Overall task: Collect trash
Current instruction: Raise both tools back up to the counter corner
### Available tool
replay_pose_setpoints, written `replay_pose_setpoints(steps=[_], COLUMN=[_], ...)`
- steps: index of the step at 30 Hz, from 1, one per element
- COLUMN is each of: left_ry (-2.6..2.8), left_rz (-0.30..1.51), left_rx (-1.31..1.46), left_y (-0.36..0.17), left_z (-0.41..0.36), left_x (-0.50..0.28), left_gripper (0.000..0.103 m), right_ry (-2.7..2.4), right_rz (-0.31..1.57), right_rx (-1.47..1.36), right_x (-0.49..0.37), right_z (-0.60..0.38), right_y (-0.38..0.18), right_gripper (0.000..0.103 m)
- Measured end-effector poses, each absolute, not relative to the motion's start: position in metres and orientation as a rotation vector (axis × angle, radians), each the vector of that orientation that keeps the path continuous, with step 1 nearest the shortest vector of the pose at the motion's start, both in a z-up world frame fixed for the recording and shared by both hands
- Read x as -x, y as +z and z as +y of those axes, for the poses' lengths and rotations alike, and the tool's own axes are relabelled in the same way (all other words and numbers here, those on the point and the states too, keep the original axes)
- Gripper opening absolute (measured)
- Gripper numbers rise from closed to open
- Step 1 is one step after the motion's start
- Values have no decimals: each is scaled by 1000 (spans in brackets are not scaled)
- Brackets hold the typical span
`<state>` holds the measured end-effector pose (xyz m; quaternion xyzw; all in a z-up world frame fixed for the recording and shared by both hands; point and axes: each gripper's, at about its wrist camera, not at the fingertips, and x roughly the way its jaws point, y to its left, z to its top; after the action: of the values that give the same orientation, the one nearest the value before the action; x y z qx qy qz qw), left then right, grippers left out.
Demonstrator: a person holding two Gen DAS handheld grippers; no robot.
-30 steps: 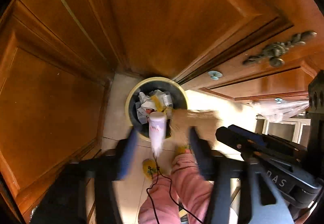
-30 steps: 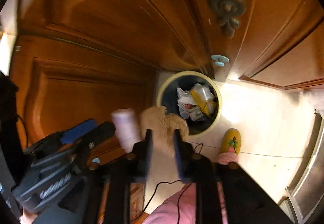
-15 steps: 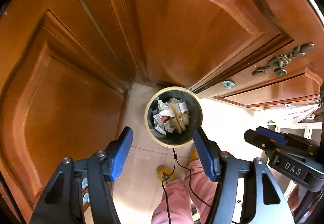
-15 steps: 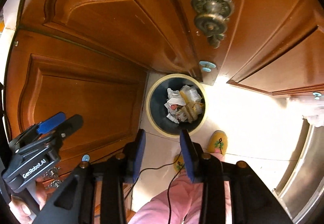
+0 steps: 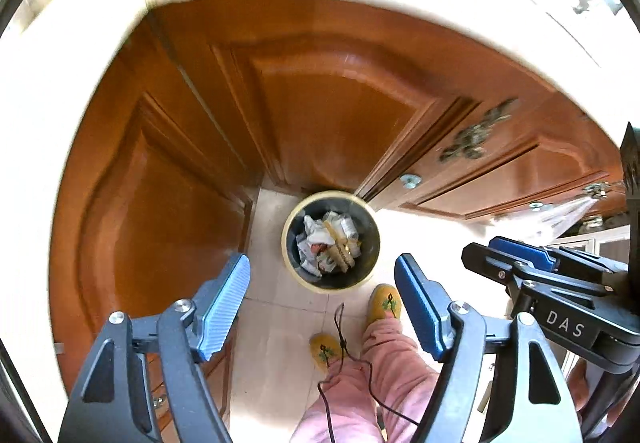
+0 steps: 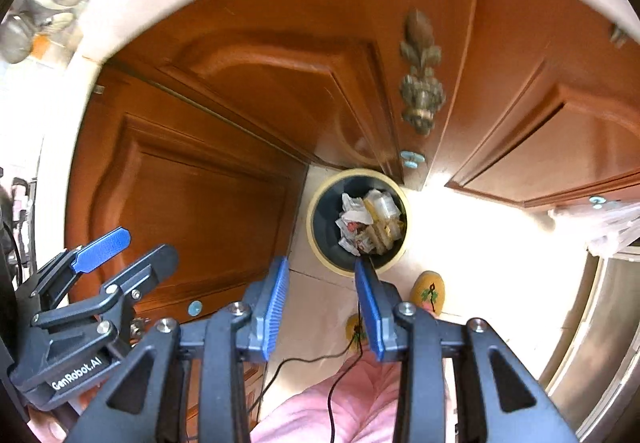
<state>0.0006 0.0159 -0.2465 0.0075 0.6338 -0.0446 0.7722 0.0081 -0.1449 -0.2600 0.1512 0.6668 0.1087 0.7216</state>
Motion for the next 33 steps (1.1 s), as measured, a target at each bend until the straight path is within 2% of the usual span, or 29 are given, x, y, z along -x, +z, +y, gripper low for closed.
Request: replay_pose_setpoints(steps=[16,20,28,33], left_ry=[-175,-167,-158,-128], left_rz=[1067,964,794,684], left_rx=[-142,-186,-218,-225], left_y=[-76,-37,32,69], left_z=[-8,-11,-15,-16], left_x=[15,14,3,-5], left_gripper=[76,83,84,95], right_ry=[194,178,156,149], right_rz=[1257,1197,1035,940], right_rx=[-291,-284,-234,-215], right_x=[9,5,-7,-13], right_z=[-165,-171,-173,-183], right_y=[-113,-83,-12,27], right_gripper=[35,35,35,35])
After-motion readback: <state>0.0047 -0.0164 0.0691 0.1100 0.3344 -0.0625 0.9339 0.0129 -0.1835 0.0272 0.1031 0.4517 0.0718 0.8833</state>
